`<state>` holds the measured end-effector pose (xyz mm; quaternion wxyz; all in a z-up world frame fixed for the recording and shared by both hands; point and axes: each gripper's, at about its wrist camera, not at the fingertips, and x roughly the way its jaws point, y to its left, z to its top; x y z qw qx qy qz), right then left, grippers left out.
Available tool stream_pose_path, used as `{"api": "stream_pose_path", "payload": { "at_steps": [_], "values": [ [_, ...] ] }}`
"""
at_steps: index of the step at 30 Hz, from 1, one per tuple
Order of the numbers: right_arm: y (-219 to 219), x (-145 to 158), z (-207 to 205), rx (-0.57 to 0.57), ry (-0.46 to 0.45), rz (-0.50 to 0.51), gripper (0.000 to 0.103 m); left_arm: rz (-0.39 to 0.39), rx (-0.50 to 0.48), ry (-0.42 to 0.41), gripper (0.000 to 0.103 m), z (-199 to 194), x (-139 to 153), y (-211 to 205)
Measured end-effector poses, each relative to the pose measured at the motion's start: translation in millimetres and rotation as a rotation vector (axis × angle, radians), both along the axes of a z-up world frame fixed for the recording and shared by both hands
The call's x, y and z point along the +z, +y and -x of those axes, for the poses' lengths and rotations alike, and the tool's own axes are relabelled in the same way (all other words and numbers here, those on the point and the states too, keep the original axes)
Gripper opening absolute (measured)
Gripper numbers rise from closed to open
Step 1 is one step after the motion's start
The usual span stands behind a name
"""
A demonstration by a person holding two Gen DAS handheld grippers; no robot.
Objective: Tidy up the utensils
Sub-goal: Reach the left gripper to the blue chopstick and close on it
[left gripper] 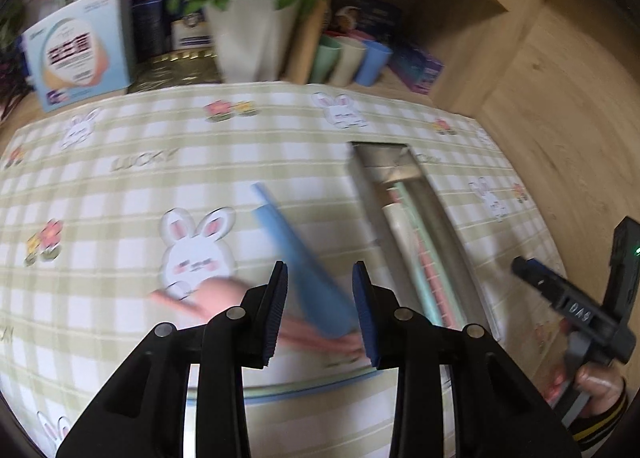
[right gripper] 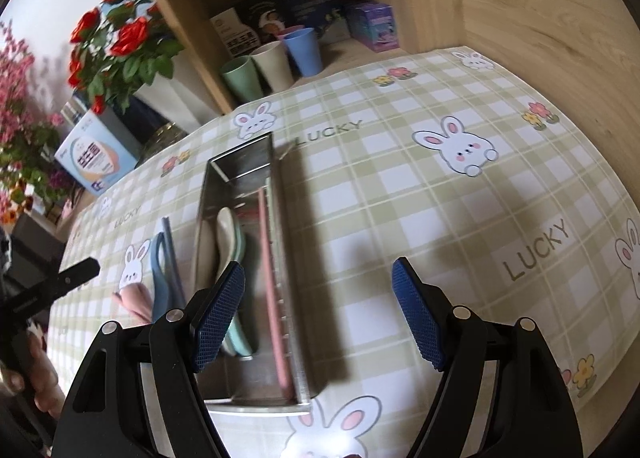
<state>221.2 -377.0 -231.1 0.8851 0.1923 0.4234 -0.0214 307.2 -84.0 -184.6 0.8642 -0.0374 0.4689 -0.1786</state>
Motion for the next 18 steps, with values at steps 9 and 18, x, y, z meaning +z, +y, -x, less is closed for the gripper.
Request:
{"api": "stream_pose_path", "payload": {
  "at_steps": [9, 18],
  "values": [
    [30, 3, -1, 0.048, 0.009, 0.029, 0.073, -0.018, 0.062, 0.018, 0.033, 23, -18, 57],
    [66, -3, -5, 0.127, 0.044, 0.025, 0.074, 0.035, 0.153, 0.093, 0.033, 53, -39, 103]
  ]
}}
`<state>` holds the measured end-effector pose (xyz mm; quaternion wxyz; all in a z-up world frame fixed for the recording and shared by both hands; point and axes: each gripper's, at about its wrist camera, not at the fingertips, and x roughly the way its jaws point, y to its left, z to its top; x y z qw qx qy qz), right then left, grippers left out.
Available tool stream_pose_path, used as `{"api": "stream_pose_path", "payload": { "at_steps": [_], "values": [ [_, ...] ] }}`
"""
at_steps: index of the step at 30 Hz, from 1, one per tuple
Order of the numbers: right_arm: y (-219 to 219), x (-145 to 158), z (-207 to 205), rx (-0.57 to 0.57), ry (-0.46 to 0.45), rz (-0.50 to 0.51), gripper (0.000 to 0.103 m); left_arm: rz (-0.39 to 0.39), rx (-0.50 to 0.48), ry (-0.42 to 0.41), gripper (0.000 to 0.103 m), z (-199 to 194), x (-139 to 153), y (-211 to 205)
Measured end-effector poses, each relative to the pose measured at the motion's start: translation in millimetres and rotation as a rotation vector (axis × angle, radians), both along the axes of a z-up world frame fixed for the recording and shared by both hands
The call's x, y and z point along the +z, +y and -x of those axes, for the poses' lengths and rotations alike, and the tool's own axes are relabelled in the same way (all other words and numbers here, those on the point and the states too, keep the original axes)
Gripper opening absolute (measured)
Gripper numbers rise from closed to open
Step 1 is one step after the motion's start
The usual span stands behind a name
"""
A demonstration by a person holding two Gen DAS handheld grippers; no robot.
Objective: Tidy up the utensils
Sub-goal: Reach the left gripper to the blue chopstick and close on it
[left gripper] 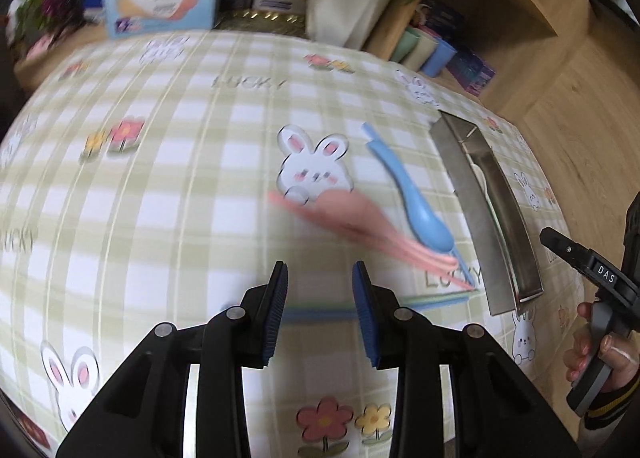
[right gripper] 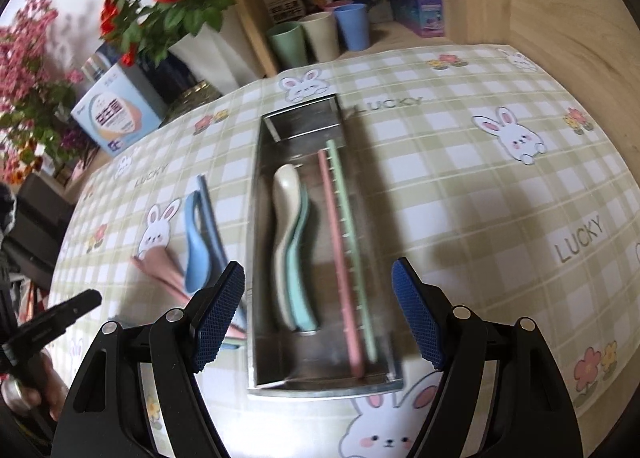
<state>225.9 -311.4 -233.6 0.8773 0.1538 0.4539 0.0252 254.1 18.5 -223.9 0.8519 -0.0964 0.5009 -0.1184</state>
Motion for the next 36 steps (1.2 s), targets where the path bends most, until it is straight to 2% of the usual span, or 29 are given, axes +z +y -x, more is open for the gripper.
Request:
{"api": "stream_pose_path", "payload": {
  "at_steps": [2, 6, 11, 20, 28, 33, 36],
  "values": [
    [8, 1, 0, 0.016, -0.004, 0.006, 0.074, -0.003, 0.040, 0.035, 0.033, 8, -6, 8],
    [21, 2, -1, 0.040, -0.007, 0.015, 0.074, 0.057, 0.083, 0.063, 0.032, 18, -11, 21],
    [33, 0, 0, 0.068, -0.003, 0.020, 0.074, 0.049, 0.068, 0.051, 0.032, 18, -12, 22],
    [31, 0, 4, 0.062, -0.003, 0.016, 0.074, 0.073, 0.028, 0.109, 0.025, 20, -26, 1],
    [34, -1, 4, 0.076, -0.005, 0.009, 0.074, 0.083, 0.076, 0.163, 0.020, 9, -42, 2],
    [31, -1, 4, 0.066, -0.007, 0.006, 0.074, 0.069, 0.098, 0.142, 0.018, -5, -42, 4],
    [31, -1, 4, 0.068, -0.010, 0.004, 0.074, 0.044, 0.113, 0.131, 0.013, -17, -42, 2]
  ]
}}
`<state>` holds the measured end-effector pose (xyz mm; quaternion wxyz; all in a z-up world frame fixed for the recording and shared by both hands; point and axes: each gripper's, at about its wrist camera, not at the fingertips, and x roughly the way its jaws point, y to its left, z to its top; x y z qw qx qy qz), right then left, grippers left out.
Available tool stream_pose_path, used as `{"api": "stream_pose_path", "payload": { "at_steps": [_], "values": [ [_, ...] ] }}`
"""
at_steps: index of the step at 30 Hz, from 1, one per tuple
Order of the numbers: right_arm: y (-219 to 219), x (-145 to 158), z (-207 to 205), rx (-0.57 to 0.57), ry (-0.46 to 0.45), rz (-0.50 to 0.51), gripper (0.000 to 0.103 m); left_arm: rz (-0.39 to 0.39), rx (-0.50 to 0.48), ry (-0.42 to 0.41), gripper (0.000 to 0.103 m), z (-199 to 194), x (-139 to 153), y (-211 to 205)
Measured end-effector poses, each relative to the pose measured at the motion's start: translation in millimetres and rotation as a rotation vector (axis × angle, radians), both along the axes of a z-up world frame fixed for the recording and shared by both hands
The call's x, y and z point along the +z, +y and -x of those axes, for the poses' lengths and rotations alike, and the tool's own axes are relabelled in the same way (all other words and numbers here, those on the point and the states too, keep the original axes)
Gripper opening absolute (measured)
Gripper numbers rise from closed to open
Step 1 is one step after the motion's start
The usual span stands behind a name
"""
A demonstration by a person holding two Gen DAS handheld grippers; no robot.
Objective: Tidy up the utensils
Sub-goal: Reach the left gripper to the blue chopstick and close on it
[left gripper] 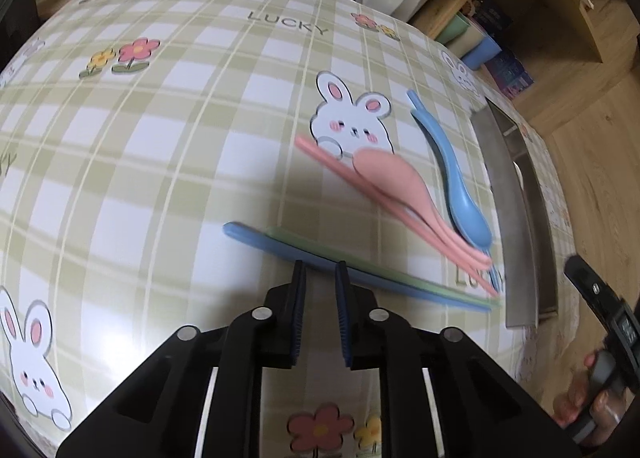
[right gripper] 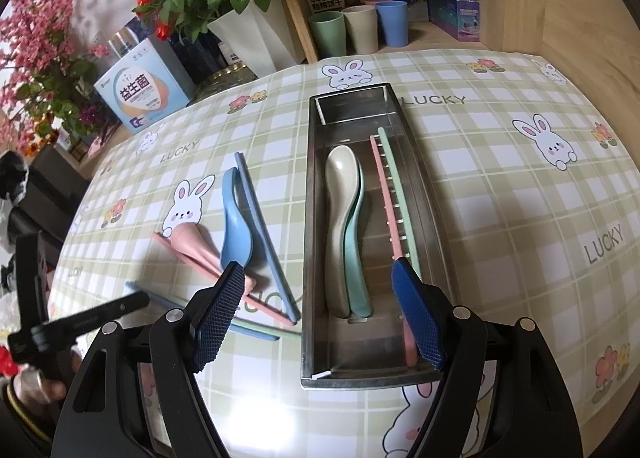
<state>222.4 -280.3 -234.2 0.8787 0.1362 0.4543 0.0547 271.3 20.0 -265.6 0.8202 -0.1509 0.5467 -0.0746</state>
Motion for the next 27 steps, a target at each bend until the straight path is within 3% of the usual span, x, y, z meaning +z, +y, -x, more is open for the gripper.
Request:
{"api": "stream_pose_path", "payload": {
  "at_steps": [7, 12, 16, 20, 24, 26, 27],
  "values": [
    [-4, 1, 1, -0.010, -0.004, -0.005, 0.074, -0.067, -0.014, -0.030, 0.012, -31, 1, -17],
    [-7, 2, 1, -0.016, -0.010, -0.008, 0.074, -0.141, -0.102, -0.075, 0.013, -38, 2, -44],
    [-10, 2, 0, -0.023, -0.008, -0.014, 0.074, -0.119, -0.131, -0.075, 0.033, -35, 3, -60],
    [-10, 2, -1, -0.017, -0.010, -0.015, 0.074, -0.145, -0.121, -0.072, 0.041, -33, 3, -70],
    [-11, 1, -2, -0.019, -0.009, -0.019, 0.074, -0.226, -0.136, -0.086, 0.046, -31, 2, -85],
    [-13, 1, -1, -0.022, -0.011, -0.021, 0.074, -0.262, -0.114, -0.083, 0.056, -31, 1, -85],
    [-14, 2, -1, -0.024, -0.013, -0.022, 0.074, -0.254, -0.106, -0.074, 0.057, -31, 1, -84]
  ]
}}
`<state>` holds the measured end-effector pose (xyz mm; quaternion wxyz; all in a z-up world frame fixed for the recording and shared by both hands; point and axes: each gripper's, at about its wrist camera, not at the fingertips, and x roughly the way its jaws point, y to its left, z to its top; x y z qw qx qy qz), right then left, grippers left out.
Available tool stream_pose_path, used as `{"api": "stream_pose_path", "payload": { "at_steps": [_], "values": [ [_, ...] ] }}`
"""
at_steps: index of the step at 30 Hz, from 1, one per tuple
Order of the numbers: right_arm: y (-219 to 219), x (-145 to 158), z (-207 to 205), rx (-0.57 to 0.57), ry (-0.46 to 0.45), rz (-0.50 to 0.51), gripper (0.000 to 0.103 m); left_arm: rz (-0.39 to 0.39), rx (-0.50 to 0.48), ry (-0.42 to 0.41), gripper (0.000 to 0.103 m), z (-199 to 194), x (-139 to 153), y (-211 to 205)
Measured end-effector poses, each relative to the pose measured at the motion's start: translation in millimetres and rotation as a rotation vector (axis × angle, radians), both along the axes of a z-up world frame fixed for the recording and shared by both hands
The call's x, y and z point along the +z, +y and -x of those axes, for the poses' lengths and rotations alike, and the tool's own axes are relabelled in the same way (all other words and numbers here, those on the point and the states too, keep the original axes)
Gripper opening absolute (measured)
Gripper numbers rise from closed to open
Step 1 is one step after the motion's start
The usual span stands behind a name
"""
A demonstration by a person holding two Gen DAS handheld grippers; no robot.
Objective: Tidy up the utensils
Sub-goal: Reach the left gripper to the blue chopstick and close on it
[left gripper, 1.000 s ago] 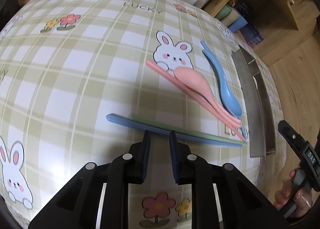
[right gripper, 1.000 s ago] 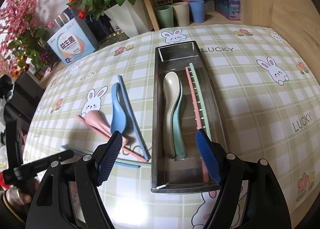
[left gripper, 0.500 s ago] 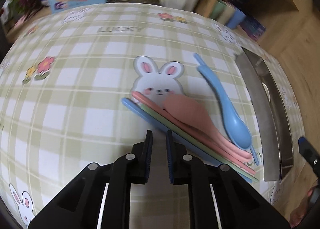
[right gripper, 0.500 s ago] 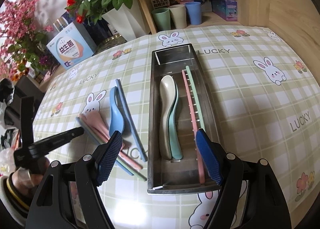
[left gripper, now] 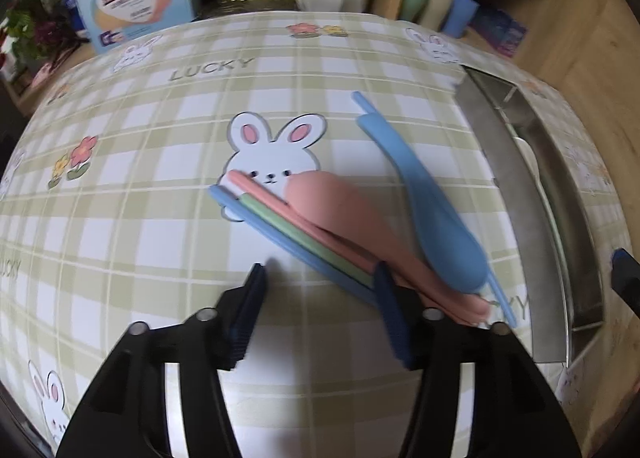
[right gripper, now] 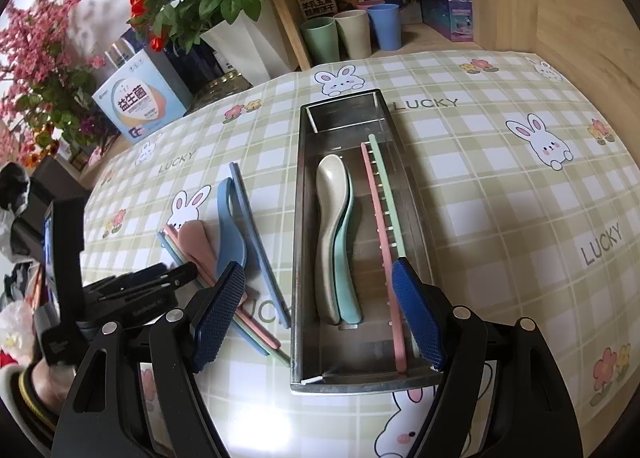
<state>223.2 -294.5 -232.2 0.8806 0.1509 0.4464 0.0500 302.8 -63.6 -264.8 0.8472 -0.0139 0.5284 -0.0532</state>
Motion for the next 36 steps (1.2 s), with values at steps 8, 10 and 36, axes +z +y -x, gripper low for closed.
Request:
{"api": "stream_pose_path", "payload": {
  "at_steps": [8, 10, 36],
  "values": [
    [-8, 1, 1, -0.026, -0.008, -0.016, 0.074, -0.075, -0.008, 0.047, 0.051, 11, -1, 17],
    [-6, 1, 0, -0.017, -0.006, -0.021, 0.074, -0.080, 0.001, 0.046, 0.051, 12, -2, 20],
    [-15, 2, 6, -0.036, -0.019, -0.043, 0.074, -0.101, 0.006, 0.063, 0.043, 18, -2, 14]
  ]
}}
